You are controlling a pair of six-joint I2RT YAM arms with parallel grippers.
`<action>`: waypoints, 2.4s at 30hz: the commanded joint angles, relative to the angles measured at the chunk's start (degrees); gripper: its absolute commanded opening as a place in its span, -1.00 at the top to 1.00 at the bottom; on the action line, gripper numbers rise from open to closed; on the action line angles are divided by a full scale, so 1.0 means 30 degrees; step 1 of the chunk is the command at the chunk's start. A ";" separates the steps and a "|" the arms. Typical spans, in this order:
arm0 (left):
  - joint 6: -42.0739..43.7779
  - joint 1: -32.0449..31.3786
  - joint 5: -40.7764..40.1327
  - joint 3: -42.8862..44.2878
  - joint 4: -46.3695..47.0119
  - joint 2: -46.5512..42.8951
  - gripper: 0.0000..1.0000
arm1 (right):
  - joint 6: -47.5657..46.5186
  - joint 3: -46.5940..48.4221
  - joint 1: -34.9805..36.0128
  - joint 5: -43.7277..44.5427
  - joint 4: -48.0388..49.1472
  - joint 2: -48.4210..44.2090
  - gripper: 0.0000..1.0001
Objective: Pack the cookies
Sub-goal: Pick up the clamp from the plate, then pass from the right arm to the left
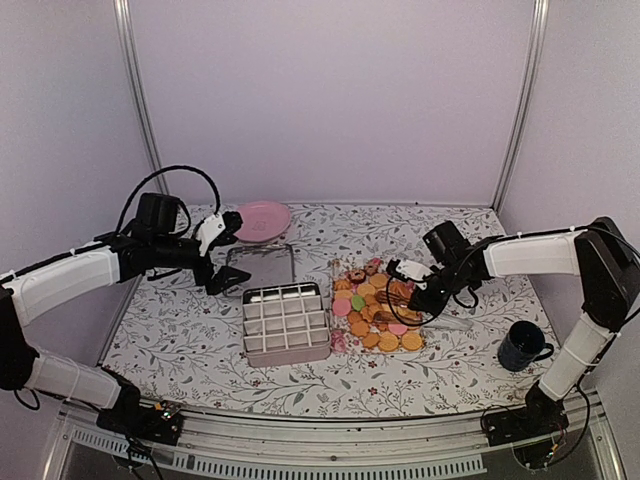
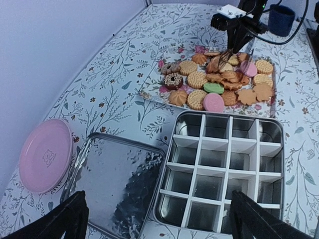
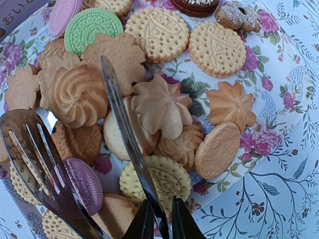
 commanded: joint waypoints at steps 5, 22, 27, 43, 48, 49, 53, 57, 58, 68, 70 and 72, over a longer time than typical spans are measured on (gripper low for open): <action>0.0973 -0.0500 0.0502 0.0032 0.0730 -0.0130 -0.98 | 0.0136 0.0027 0.0290 0.0467 -0.0144 -0.0437 0.68; 0.1101 -0.1954 0.1619 -0.0884 0.2780 -0.0232 -0.90 | 0.1294 0.0846 0.2344 0.4848 -0.0835 -0.2957 1.00; 0.1379 -0.3220 0.3452 -0.1392 0.3960 -0.0343 -0.72 | 0.0894 0.2216 0.4448 0.6044 -0.0270 -0.3323 1.00; 0.1542 -0.5558 0.3295 -0.0837 0.4913 0.0539 -0.18 | 0.0783 0.8492 0.8759 0.8864 0.1774 0.1527 1.00; 0.1248 -0.5553 0.2195 -0.1157 0.5724 0.0607 -0.18 | 0.0370 0.9142 0.9499 0.9246 0.1882 0.1893 1.00; 0.1092 -0.5553 0.1897 -0.1153 0.5928 0.0636 -0.19 | 0.0327 0.9150 0.9598 0.9277 0.1851 0.1928 1.00; 0.1015 -0.5543 0.1254 -0.1006 0.6030 0.0787 -0.19 | 0.0196 0.9139 0.9897 0.9500 0.1603 0.1994 1.00; 0.0672 -0.5600 0.1053 -0.0855 0.5516 0.0962 -0.23 | 0.0137 0.9196 1.0032 0.9568 0.1644 0.1978 1.00; 0.0917 -0.5629 0.1406 -0.0745 0.4851 0.0977 -0.22 | 0.0137 0.9248 1.0042 0.9599 0.1649 0.1975 1.00; 0.0987 -0.5790 0.1120 -0.0053 0.3887 0.1734 0.39 | -0.0263 0.9492 1.0119 0.9544 0.2089 0.2269 1.00; 0.0878 -0.5791 0.1169 0.0128 0.3998 0.1818 0.56 | -0.0341 0.9572 1.0148 0.9489 0.2074 0.2409 1.00; 0.0790 -0.5792 0.1191 0.0211 0.4051 0.1845 0.60 | -0.0459 0.9632 1.0202 0.9525 0.1969 0.2537 1.00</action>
